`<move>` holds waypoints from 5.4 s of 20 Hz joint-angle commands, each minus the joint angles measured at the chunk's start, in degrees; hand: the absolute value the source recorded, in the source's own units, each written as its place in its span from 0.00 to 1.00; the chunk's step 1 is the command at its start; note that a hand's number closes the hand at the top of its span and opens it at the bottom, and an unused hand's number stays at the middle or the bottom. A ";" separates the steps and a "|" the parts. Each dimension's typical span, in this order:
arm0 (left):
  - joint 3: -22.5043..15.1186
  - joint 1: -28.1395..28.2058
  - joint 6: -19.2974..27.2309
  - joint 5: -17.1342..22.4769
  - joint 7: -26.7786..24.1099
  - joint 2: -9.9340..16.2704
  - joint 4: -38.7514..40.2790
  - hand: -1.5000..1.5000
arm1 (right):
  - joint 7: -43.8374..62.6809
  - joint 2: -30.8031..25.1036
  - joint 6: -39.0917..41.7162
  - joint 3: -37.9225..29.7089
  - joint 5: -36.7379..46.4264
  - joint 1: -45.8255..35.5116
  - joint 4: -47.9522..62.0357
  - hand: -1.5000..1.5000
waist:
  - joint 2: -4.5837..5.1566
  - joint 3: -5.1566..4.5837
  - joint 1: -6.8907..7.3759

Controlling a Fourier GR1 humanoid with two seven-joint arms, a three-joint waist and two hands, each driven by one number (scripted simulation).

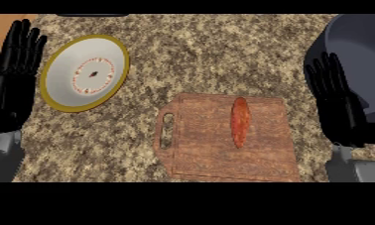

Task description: Pick the sweet potato from the cutting board and place it in the pot

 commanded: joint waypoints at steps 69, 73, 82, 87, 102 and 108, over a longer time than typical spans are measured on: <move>7.53 -2.41 -6.95 -10.02 10.97 -18.13 4.40 0.50 | -28.42 -3.96 24.49 16.90 74.37 -20.28 27.93 0.00 | -1.18 0.26 0.17; 8.51 -6.20 -7.34 -10.48 10.35 -19.03 8.38 0.50 | -28.71 0.55 20.78 18.57 77.07 -19.47 30.55 0.00 | -1.14 0.26 0.09; 10.08 -5.94 -9.12 -9.02 14.53 -18.03 4.93 0.50 | -36.98 2.37 16.13 21.31 80.61 -18.75 32.30 1.00 | -1.15 0.29 0.24; 9.93 0.86 -9.68 -10.67 9.04 -19.56 3.68 0.50 | -36.45 3.30 16.22 21.55 81.88 -16.31 27.08 1.00 | -1.29 0.26 0.08; 9.83 -5.09 -9.55 -11.46 10.95 -19.69 6.46 0.50 | 7.52 14.02 6.97 4.65 90.29 -24.00 29.46 1.00 | -0.69 -0.06 0.82; 8.83 -6.03 -11.09 -10.64 11.26 -20.23 7.30 0.50 | 34.06 14.35 -3.22 0.99 93.84 -35.33 29.81 1.00 | -0.58 0.09 3.77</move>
